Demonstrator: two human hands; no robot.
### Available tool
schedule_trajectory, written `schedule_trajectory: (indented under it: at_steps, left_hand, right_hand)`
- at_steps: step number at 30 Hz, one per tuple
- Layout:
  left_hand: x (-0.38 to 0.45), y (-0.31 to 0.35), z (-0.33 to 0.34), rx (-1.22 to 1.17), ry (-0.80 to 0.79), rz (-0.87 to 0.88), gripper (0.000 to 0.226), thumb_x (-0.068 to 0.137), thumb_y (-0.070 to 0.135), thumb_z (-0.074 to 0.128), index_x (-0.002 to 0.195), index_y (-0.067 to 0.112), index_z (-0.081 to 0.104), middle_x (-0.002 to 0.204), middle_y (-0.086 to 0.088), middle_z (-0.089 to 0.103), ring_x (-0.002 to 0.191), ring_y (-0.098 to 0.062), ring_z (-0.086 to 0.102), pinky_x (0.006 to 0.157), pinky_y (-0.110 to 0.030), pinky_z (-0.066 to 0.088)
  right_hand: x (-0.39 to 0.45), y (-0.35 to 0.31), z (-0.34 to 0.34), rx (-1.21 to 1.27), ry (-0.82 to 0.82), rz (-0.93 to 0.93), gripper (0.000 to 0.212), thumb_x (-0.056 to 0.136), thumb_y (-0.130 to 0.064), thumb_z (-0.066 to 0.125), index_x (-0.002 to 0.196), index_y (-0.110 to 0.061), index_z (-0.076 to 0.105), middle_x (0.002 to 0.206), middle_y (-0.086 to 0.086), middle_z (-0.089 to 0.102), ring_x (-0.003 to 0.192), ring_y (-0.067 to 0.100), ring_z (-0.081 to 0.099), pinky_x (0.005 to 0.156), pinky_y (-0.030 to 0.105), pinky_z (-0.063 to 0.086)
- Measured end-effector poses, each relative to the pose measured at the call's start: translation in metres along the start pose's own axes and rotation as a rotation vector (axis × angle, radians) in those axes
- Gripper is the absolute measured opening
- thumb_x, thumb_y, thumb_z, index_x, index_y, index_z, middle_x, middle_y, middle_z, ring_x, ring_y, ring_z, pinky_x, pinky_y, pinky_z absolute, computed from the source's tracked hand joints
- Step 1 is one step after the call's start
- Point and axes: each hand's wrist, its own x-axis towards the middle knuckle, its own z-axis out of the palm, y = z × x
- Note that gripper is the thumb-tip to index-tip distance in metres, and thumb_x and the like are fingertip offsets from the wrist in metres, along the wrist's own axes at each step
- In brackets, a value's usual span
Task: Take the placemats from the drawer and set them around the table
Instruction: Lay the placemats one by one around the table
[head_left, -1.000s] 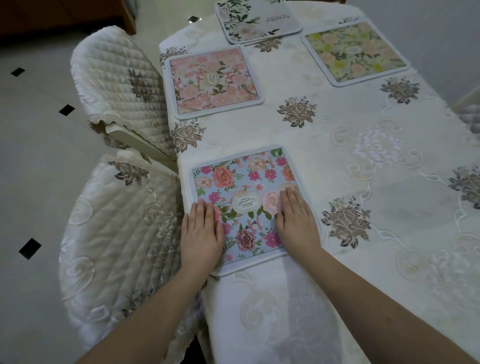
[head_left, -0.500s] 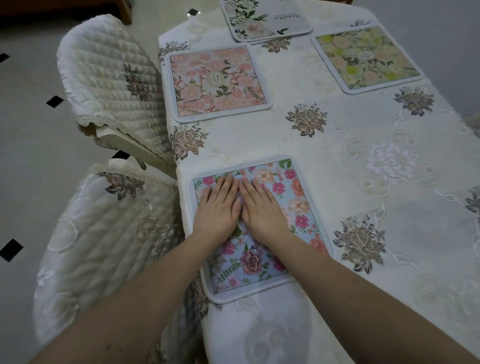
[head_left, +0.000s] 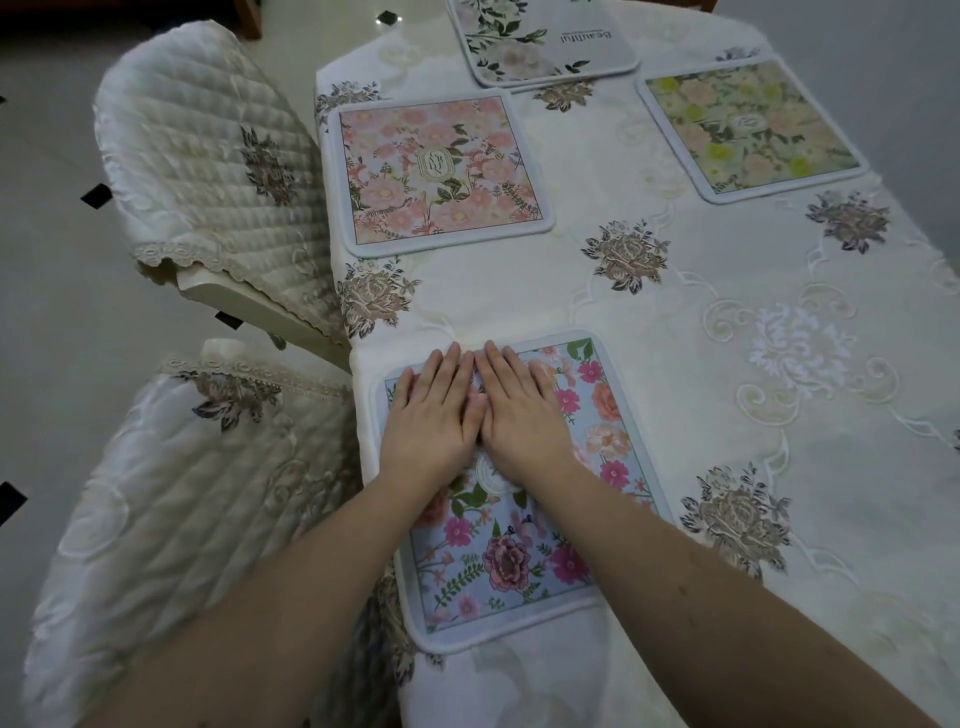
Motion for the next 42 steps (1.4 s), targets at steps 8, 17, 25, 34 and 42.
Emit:
schedule_trajectory:
  at_steps: [8,17,25,34,42]
  left_hand:
    - [-0.006,-0.005,-0.001,0.021,0.054,-0.065,0.067,0.098,0.056,0.011,0.158,0.026,0.014,0.166,0.002,0.010,0.153,-0.015,0.005,0.124,-0.042,0.002]
    - [-0.019,-0.017,-0.003,0.067,0.036,-0.091,0.072,0.095,0.054,0.008,0.159,0.020,0.009,0.167,-0.001,0.005,0.153,-0.017,0.003,0.124,-0.037,0.000]
    - [-0.042,-0.024,-0.004,0.058,0.040,-0.094,0.075,0.095,0.054,0.008,0.159,0.015,0.010,0.166,-0.003,0.007,0.153,-0.017,0.004,0.125,-0.038,0.004]
    - [-0.043,-0.024,-0.007,0.035,0.032,-0.087,0.074,0.094,0.053,0.008,0.159,0.017,0.010,0.167,-0.002,0.006,0.153,-0.016,0.002,0.125,-0.037,0.002]
    - [-0.060,0.000,-0.002,0.042,0.080,-0.146,0.066,0.100,0.046,0.014,0.159,0.016,0.015,0.166,-0.005,0.012,0.153,-0.021,0.008,0.124,-0.044,0.005]
  right_hand:
    - [-0.001,0.019,-0.003,0.039,0.041,0.112,0.063,0.100,-0.048,0.024,0.157,-0.022,0.012,0.165,-0.003,0.009,0.151,0.011,0.002,0.123,0.039,0.000]
    - [-0.015,0.067,-0.016,0.057,0.074,0.319,0.069,0.099,-0.054,0.020,0.158,-0.021,0.005,0.165,-0.002,0.001,0.151,0.012,-0.002,0.123,0.037,0.000]
    - [-0.035,0.078,-0.019,0.058,0.065,0.317,0.071,0.098,-0.050,0.021,0.157,-0.015,0.005,0.165,0.001,0.002,0.151,0.012,-0.001,0.123,0.036,0.002]
    - [-0.085,0.113,-0.023,0.037,0.080,0.298,0.068,0.099,-0.048,0.011,0.156,-0.013,0.016,0.164,0.005,0.014,0.151,0.018,0.009,0.122,0.036,0.004]
    - [-0.114,0.062,-0.012,0.063,0.047,0.189,0.059,0.103,-0.048,0.017,0.157,-0.027,0.005,0.164,-0.004,-0.005,0.150,0.011,-0.010,0.123,0.042,-0.002]
